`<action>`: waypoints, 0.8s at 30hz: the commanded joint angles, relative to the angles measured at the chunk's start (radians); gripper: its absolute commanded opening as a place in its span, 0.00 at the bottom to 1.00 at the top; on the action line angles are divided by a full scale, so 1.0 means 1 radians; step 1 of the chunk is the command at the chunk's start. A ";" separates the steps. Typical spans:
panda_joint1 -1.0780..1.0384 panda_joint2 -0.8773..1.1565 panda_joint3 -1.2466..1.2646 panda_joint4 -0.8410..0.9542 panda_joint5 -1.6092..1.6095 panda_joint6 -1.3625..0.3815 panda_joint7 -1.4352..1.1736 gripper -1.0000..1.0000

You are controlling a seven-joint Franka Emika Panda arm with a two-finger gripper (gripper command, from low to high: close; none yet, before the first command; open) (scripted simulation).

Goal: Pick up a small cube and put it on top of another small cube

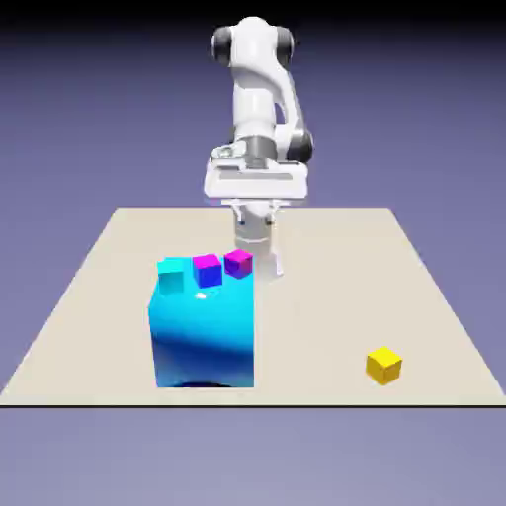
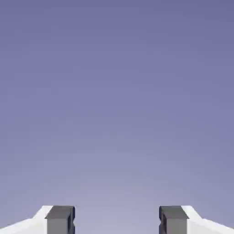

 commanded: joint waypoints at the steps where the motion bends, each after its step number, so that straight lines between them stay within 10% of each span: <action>1: 0.004 0.036 0.015 0.017 -0.020 -0.006 0.017 0.50; 24: 0.096 0.870 0.365 0.398 -0.468 -0.142 0.411 0.50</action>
